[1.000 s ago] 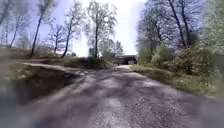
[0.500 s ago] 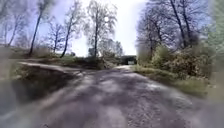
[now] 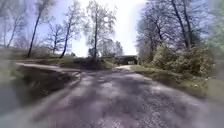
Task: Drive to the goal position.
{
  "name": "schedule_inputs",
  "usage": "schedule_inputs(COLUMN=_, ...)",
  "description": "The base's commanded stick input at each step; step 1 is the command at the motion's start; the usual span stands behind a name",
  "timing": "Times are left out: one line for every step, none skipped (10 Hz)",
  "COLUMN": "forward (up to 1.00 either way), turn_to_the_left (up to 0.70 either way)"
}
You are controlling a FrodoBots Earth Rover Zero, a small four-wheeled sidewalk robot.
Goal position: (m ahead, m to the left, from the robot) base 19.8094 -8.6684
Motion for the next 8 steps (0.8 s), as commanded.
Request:
schedule_inputs(forward=0.70, turn_to_the_left=0.00)
schedule_inputs(forward=0.70, turn_to_the_left=0.00)
schedule_inputs(forward=0.70, turn_to_the_left=0.00)
schedule_inputs(forward=0.70, turn_to_the_left=0.00)
schedule_inputs(forward=0.70, turn_to_the_left=0.00)
schedule_inputs(forward=0.66, turn_to_the_left=0.00)
schedule_inputs(forward=0.47, turn_to_the_left=0.00)
schedule_inputs(forward=0.45, turn_to_the_left=0.00)
